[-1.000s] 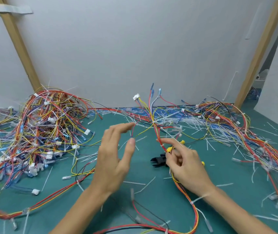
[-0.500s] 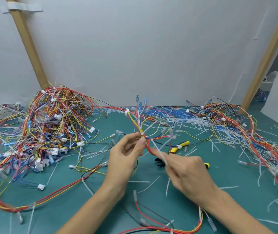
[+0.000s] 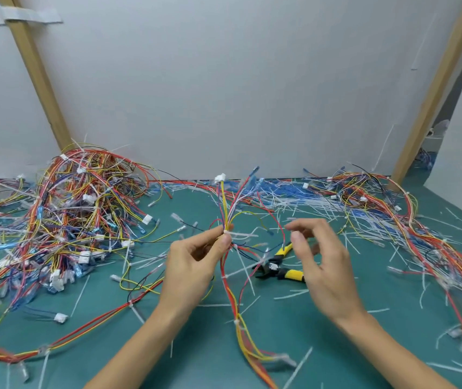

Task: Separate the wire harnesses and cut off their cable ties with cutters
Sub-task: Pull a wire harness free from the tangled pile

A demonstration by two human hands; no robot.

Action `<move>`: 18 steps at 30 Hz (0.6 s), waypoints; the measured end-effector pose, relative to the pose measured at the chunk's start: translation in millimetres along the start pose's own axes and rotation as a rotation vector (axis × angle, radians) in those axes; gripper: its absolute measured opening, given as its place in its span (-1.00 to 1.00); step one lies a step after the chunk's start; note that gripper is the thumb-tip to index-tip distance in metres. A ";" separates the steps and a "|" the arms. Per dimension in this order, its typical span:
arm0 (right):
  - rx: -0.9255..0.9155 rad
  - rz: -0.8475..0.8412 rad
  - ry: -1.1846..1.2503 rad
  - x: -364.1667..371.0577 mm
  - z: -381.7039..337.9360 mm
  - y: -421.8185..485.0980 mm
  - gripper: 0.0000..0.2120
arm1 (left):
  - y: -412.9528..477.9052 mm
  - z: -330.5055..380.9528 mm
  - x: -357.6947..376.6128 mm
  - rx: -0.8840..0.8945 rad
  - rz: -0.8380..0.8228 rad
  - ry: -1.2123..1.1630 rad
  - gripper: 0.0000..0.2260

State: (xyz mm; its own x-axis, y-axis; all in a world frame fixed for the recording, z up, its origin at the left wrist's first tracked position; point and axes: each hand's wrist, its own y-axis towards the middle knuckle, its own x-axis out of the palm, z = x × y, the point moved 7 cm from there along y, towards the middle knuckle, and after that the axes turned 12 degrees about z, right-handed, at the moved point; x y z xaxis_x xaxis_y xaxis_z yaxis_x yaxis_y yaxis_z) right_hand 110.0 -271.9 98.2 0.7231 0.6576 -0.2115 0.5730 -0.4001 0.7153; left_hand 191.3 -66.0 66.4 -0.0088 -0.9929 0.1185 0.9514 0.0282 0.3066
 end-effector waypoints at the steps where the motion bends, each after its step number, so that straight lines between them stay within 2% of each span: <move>1: 0.040 -0.062 0.022 6.6 -0.3 -2.4 -0.86 | -0.4 -1.2 1.8 0.018 -0.010 0.041 -0.87; 4: 0.303 -0.160 0.177 21.6 4.1 1.5 -0.66 | -2.1 0.0 3.9 0.142 -0.022 0.209 -0.86; 6: 0.409 -0.216 0.184 30.4 6.0 16.0 -0.61 | -4.5 4.4 5.9 0.235 -0.038 0.290 -0.85; 10: 0.366 -0.311 0.103 46.4 3.4 48.0 -0.81 | -6.6 8.6 6.6 0.294 -0.047 0.318 -0.85; 12: 0.326 -0.318 0.104 51.4 0.9 58.7 -0.84 | -5.7 7.7 6.8 0.272 -0.063 0.320 -0.85; 15: 0.249 -0.283 0.104 58.4 -8.6 72.3 -0.85 | -4.2 2.3 12.7 0.092 -0.205 0.126 -0.85; 18: 0.139 -0.253 0.063 69.4 -17.8 81.4 -0.84 | -1.3 -2.6 16.1 -0.031 -0.309 -0.019 -0.75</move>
State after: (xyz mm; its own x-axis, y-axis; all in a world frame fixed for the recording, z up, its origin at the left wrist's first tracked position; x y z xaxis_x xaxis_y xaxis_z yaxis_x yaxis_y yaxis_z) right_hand 200.0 -247.5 153.6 0.5275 0.7842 -0.3268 0.7826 -0.2989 0.5461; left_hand 190.8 -82.3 65.5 -0.3046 -0.9516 0.0419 0.9117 -0.2785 0.3019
